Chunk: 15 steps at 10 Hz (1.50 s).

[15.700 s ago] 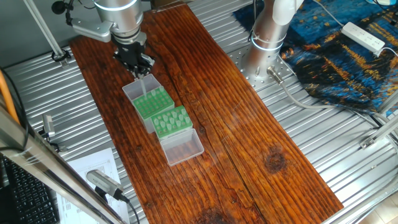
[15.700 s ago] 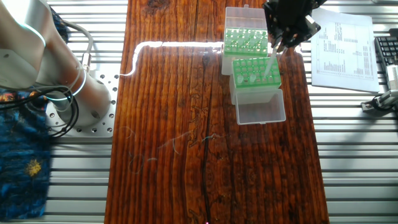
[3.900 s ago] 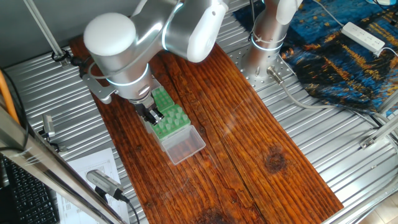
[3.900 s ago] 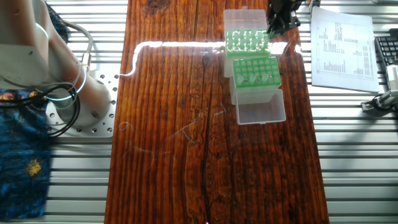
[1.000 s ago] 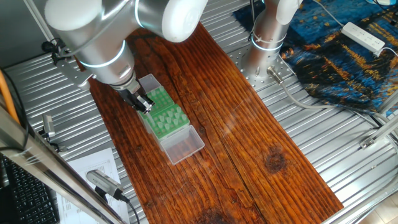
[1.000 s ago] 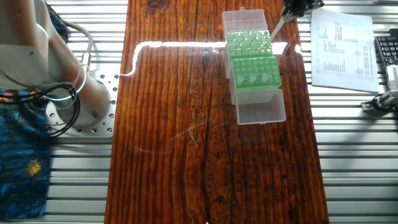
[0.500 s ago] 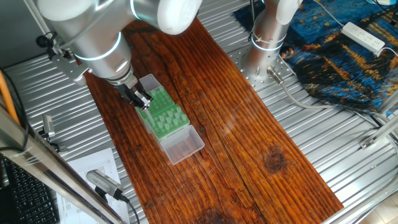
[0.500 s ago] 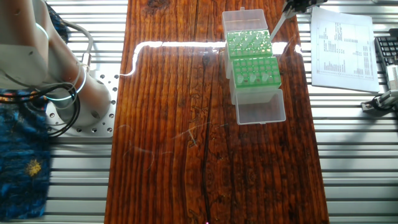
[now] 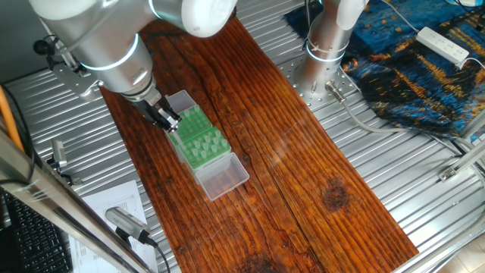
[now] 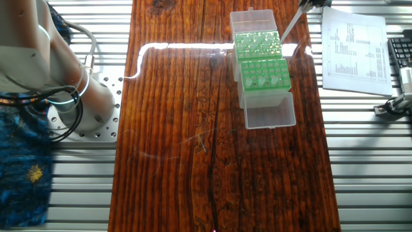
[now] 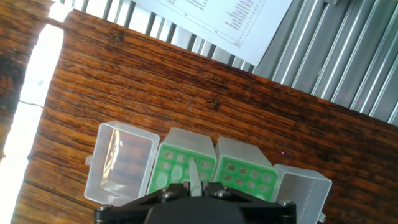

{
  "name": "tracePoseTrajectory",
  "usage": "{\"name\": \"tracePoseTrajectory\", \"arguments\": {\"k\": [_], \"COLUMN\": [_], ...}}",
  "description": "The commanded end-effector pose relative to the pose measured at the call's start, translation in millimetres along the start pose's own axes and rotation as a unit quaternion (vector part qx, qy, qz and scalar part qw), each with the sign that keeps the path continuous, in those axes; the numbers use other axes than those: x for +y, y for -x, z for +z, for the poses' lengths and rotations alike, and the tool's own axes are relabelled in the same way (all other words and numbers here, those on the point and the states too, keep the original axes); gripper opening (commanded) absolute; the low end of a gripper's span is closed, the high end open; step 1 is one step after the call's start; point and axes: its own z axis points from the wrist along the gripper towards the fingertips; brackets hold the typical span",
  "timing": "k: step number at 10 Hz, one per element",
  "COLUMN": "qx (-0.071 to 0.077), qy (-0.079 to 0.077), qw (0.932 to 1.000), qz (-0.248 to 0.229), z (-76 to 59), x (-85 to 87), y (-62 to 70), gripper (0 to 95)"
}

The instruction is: Transfer all large pipette tips from one holder to another

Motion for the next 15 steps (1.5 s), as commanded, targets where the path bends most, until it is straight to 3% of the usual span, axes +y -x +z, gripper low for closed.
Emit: {"name": "tracePoseTrajectory", "arguments": {"k": [1,4,11,13,15], "qx": [0.0,0.002,-0.011,-0.028,-0.042], "qy": [0.0,-0.009,-0.045,-0.065,-0.073], "qw": [1.0,0.9999,0.9959,0.9919,0.9893], "qz": [-0.005,-0.013,-0.078,-0.105,-0.119], "z": [-3.2,-8.4,-25.1,-23.4,-20.0], "x": [-0.4,-5.6,-47.1,-65.1,-75.0], "y": [-0.6,-4.2,-23.0,-24.5,-28.2], "gripper": [0.0,0.0,0.0,0.0,0.0]}}
